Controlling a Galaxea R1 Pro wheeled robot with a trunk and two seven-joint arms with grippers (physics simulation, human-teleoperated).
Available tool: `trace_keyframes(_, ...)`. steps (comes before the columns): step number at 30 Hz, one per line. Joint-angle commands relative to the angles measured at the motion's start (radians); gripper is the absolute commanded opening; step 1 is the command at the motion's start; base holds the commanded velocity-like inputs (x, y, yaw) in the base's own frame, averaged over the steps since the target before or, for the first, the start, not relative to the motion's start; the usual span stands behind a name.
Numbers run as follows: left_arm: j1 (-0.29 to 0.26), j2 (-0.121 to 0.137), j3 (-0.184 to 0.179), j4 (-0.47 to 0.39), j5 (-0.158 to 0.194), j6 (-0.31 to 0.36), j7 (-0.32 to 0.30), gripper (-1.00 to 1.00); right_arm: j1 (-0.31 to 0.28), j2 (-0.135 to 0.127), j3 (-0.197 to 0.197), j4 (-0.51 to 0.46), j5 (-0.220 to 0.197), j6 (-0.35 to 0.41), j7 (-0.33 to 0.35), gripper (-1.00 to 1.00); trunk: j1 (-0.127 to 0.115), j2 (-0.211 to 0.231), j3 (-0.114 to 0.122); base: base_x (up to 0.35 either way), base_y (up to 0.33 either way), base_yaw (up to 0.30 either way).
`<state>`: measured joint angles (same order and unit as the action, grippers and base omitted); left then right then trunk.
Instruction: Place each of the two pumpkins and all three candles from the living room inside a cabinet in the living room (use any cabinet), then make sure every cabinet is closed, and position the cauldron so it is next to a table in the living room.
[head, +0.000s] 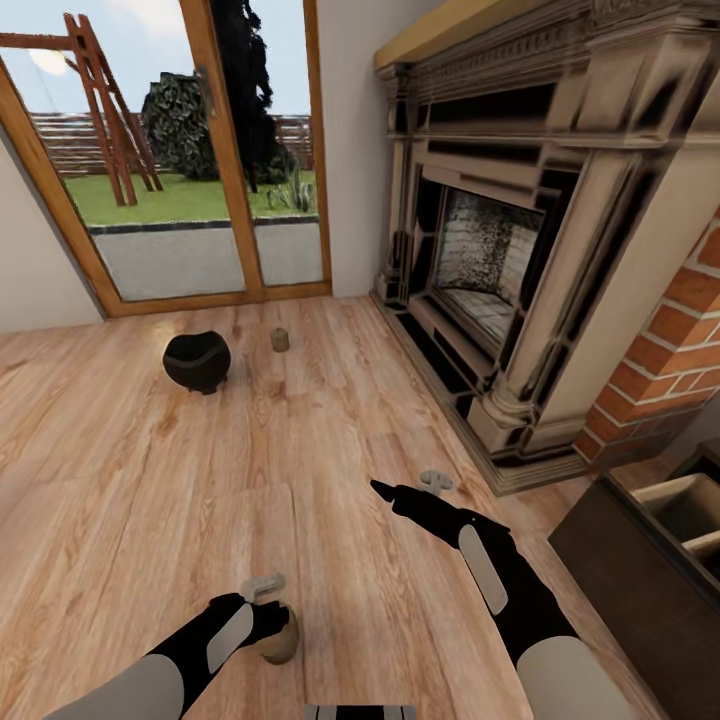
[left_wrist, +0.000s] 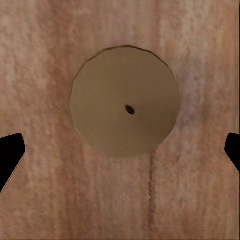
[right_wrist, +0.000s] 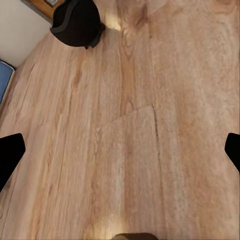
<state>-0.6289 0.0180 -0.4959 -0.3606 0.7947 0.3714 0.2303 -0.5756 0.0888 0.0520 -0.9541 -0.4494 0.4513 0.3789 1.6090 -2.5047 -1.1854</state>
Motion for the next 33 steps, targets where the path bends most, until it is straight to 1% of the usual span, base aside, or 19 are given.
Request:
trace_keyframes(1,0.000,0.000,0.000,0.000,0.000,0.000,0.000,1.00,0.000,0.000,-0.001,0.000,0.000,0.000,0.000,1.00,0.000,0.000,0.000,0.315,0.000,0.000)
trace_keyframes(4,0.000,0.000,-0.001,-0.001,0.000,0.000,0.000,1.00,0.000,0.001,-0.001,-0.001,0.000,-0.003,0.001,1.00,0.000,0.000,0.000,0.305,0.000,0.000)
trace_keyframes(7,0.000,0.001,0.003,-0.002,0.000,-0.002,-0.001,1.00,0.000,0.001,0.000,-0.001,0.000,-0.004,0.001,1.00,0.000,0.000,0.000,0.146,0.000,0.000)
trace_keyframes(14,0.000,0.003,0.003,-0.003,0.000,-0.007,-0.002,1.00,0.000,0.001,0.002,-0.002,0.000,-0.004,0.000,1.00,0.000,0.000,0.000,0.027,0.000,0.000)
trace_keyframes(15,0.006,-0.003,0.002,0.002,0.003,-0.008,-0.002,1.00,-0.006,0.001,0.005,-0.002,0.001,-0.003,-0.003,1.00,0.000,0.000,0.000,0.000,0.000,0.000)
trace_keyframes(21,0.026,-0.004,0.003,0.003,0.003,-0.008,-0.002,1.00,-0.017,0.001,0.005,-0.003,0.001,-0.001,-0.002,1.00,0.000,0.000,0.000,0.000,0.000,0.000)
trace_keyframes(33,0.031,-0.007,0.003,0.006,0.003,-0.009,-0.002,1.00,-0.023,0.001,0.005,-0.003,0.001,0.001,-0.002,1.00,0.005,-0.003,-0.046,0.000,0.000,0.000)
